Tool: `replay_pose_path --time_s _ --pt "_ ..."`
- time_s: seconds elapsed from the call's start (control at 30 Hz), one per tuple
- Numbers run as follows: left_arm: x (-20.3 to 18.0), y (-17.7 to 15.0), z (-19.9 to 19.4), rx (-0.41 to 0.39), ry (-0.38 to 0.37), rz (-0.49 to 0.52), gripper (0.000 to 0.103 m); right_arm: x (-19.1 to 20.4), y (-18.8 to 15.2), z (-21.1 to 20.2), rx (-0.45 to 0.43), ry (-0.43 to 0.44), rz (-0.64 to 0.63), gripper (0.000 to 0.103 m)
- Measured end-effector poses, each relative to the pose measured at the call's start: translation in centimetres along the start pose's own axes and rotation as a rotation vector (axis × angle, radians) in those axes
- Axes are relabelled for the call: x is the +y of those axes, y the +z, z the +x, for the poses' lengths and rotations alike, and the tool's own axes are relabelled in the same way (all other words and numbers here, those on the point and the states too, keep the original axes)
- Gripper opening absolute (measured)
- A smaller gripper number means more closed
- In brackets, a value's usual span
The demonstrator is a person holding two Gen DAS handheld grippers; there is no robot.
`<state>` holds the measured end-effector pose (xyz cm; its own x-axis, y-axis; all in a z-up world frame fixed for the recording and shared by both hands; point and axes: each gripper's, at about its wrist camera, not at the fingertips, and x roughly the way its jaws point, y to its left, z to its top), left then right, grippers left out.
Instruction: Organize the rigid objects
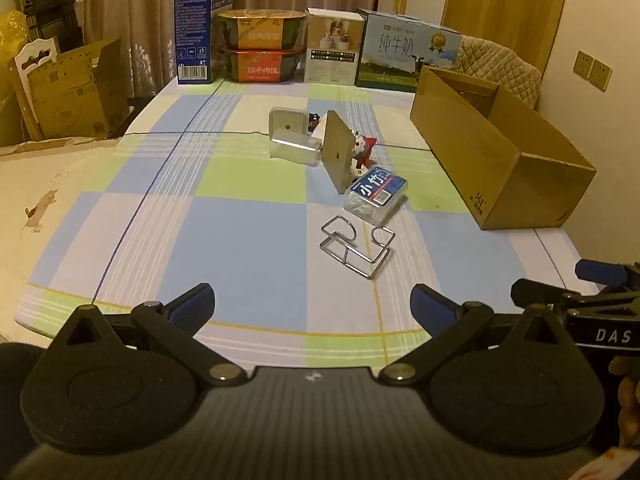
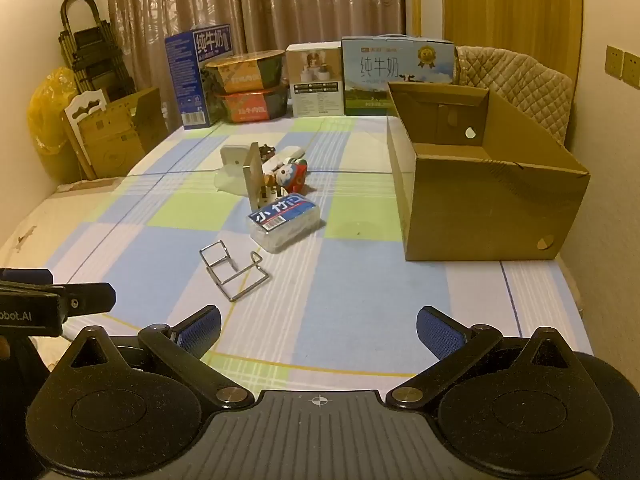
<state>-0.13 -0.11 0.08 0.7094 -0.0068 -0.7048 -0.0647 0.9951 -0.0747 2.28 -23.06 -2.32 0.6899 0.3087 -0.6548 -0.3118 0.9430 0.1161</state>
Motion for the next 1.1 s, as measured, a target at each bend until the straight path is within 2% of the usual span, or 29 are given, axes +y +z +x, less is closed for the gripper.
replay_pose_path --time_s 0.13,0.17,0.2,1.1 --pt "0.54 0.18 0.06 0.011 -0.025 -0.027 0.102 0.07 -0.02 0.03 0.002 -0.003 -0.002 0.101" --pt "0.31 -0.48 -0.58 -0.023 -0.022 -0.017 0.102 0.05 -0.02 0.03 0.001 -0.003 -0.001 0.101" --pt "0.32 -0.5 -0.64 -0.019 -0.029 -0.019 0.102 0.03 -0.03 0.03 0.002 -0.003 0.0 0.101" --pt "-0.17 0.03 -0.38 -0.006 -0.04 0.002 0.102 -0.02 -0.12 0.11 0.002 -0.008 -0.008 0.101"
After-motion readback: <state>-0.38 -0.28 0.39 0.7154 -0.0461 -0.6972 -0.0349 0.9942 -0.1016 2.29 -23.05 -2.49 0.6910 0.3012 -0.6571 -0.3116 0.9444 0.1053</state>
